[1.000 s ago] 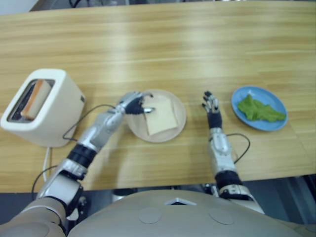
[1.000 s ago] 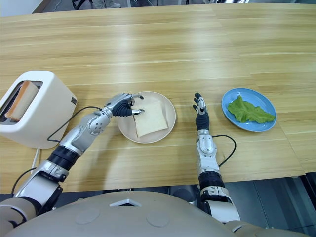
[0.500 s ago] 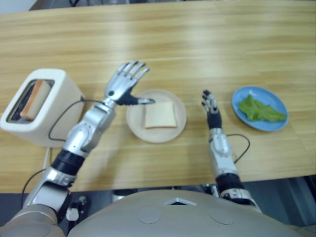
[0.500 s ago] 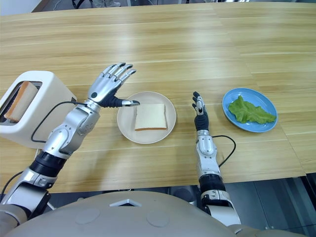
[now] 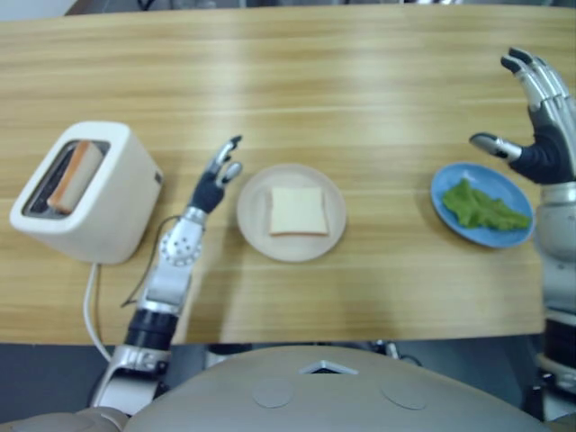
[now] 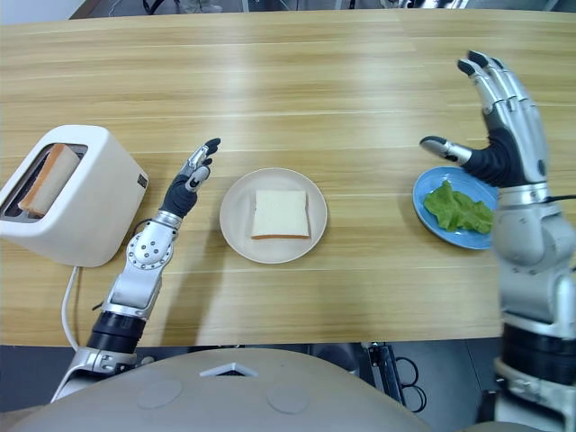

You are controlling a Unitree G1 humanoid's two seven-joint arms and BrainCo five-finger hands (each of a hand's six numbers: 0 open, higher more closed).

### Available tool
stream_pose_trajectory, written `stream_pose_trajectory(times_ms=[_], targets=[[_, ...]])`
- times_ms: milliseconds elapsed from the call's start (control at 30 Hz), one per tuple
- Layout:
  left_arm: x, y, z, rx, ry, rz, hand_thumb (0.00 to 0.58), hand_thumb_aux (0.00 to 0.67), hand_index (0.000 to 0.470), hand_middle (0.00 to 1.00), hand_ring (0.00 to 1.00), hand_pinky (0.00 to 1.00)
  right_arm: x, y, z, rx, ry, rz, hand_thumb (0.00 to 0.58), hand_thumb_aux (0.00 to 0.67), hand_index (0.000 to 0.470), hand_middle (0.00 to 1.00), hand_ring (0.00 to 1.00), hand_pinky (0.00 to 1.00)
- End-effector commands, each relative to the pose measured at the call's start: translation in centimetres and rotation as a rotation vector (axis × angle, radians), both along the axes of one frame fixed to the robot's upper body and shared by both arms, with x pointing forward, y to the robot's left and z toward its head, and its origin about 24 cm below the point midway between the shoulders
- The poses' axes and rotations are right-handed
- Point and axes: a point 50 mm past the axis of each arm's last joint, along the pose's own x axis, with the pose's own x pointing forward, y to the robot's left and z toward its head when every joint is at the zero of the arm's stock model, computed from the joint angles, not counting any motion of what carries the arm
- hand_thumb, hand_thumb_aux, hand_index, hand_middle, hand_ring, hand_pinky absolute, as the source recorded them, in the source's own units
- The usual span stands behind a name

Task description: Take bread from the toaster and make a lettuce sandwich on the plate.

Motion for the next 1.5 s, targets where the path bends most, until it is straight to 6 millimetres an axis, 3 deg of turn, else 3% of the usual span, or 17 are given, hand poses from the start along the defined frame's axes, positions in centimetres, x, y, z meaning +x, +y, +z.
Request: stream_pose_trajectory(times_ms=[33,200,333,467,1000,1500], targets=[[-0.4,-0.8,0.6,-0.04,-0.047,-0.032,0.0,0.0,0.0,0.0,0.0,0.0,0.9,-2.7,-2.9,-0.231,0.123,-0.094,0.0,0.0,0.0,0.0,0.0,0.0],[-0.9,-1.6,1.4,-0.042,-0.087,-0.075,0.0,0.0,0.0,0.0,0.0,0.0,1.6,-5.2,-6.1,-0.378,0.252,-0.157,0.0,0.0,0.0,0.0,0.0,0.0],[-0.9,-1.4,1.5,-0.044,-0.079,-0.066,0.0,0.0,0.0,0.0,0.0,0.0,2.2,-5.6,-9.4,-0.403,0.379,-0.158,0.0,0.0,0.0,0.0,0.0,0.0],[-1.0,-1.3,1.5,-0.044,-0.068,-0.062,0.0,0.0,0.0,0.0,0.0,0.0,2.1,-6.0,-11.5,-0.397,0.443,-0.169,0.0,0.0,0.0,0.0,0.0,0.0],[-1.6,-1.4,0.7,-0.02,-0.015,-0.075,0.0,0.0,0.0,0.0,0.0,0.0,1.3,-8.2,-12.2,-0.375,0.493,-0.257,0.0,0.0,0.0,0.0,0.0,0.0],[-1.8,-1.3,0.5,-0.01,-0.003,-0.074,0.0,0.0,0.0,0.0,0.0,0.0,0.8,-7.8,-15.2,-0.363,0.649,-0.263,0.0,0.0,0.0,0.0,0.0,0.0]])
